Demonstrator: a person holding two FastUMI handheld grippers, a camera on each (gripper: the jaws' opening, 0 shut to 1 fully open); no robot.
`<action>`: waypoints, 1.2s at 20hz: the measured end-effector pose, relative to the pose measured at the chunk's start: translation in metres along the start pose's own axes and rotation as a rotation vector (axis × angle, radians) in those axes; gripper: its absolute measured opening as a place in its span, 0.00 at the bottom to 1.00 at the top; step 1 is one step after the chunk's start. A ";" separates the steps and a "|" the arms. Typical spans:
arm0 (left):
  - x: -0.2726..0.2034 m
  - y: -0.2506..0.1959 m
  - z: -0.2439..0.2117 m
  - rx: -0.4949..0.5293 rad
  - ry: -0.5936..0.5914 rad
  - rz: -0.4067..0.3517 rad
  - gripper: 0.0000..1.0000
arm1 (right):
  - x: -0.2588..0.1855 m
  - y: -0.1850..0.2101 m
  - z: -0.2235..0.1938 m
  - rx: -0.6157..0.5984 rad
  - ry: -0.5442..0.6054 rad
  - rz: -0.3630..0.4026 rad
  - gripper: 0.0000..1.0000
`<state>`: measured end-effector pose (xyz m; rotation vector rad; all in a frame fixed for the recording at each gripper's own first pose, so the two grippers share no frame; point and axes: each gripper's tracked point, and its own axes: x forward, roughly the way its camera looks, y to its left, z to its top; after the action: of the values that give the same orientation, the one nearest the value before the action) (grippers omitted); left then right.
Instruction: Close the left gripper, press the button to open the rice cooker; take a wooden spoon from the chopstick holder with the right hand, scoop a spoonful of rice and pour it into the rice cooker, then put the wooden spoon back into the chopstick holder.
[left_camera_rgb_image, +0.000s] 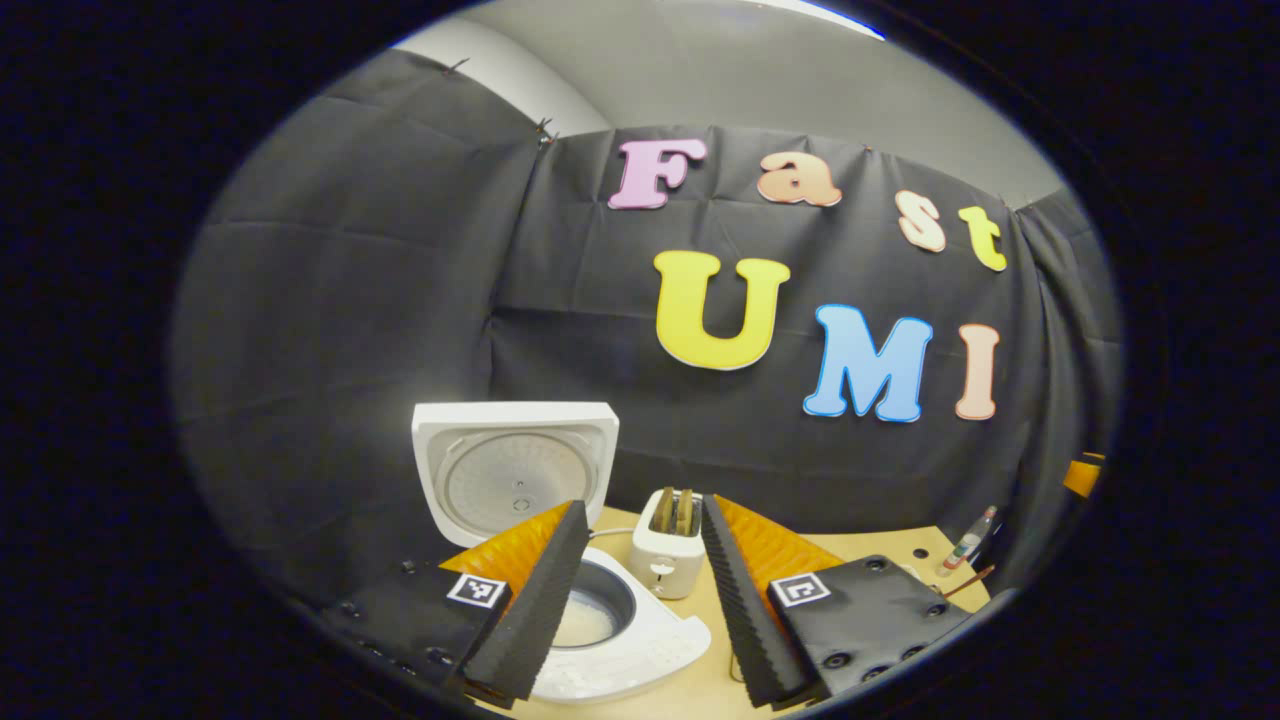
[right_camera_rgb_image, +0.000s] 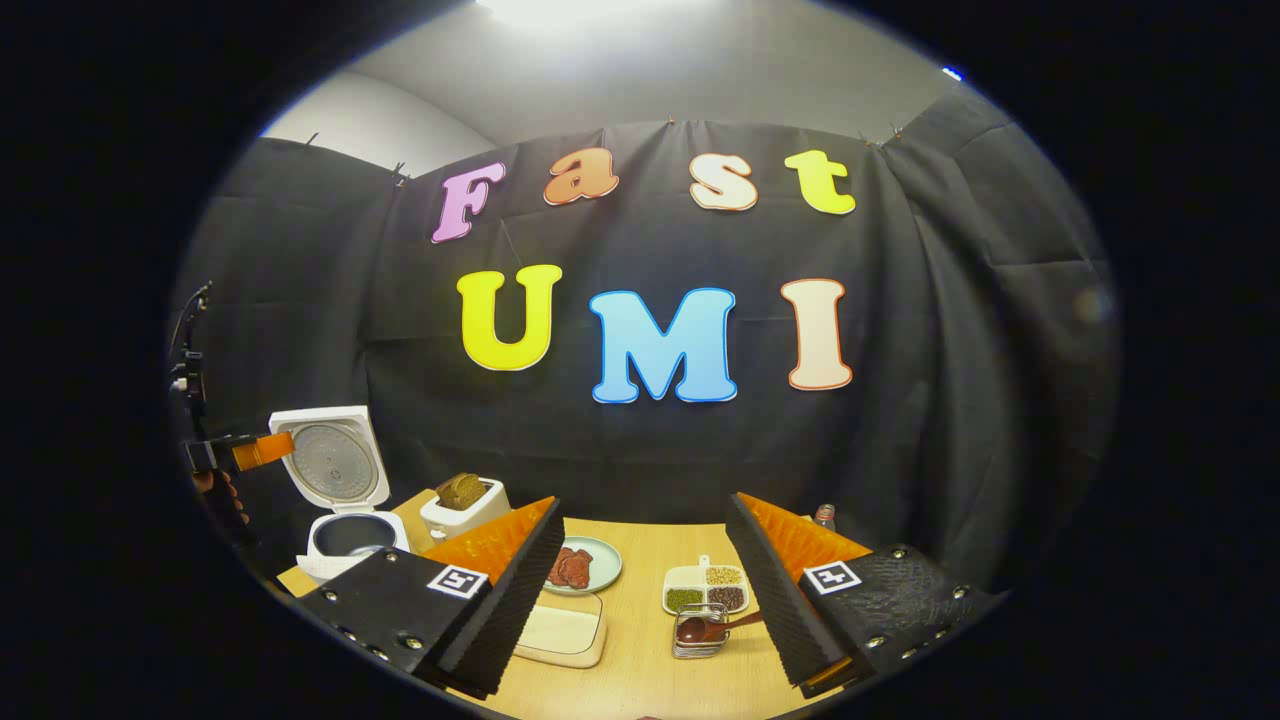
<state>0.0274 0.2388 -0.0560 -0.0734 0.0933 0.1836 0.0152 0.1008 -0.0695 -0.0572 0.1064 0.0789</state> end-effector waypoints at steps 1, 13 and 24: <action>-0.004 -0.009 0.005 0.001 -0.012 -0.013 0.88 | 0.002 0.001 0.000 0.004 -0.005 -0.005 0.99; -0.024 -0.089 0.007 0.028 -0.053 -0.223 0.92 | 0.000 -0.016 -0.006 0.033 -0.068 -0.094 0.99; -0.020 -0.153 0.007 0.043 -0.064 -0.209 0.91 | 0.044 -0.125 -0.088 0.151 0.028 -0.168 0.99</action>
<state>0.0367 0.0854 -0.0374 -0.0337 0.0253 -0.0253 0.0601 -0.0260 -0.1549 0.0839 0.1349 -0.0973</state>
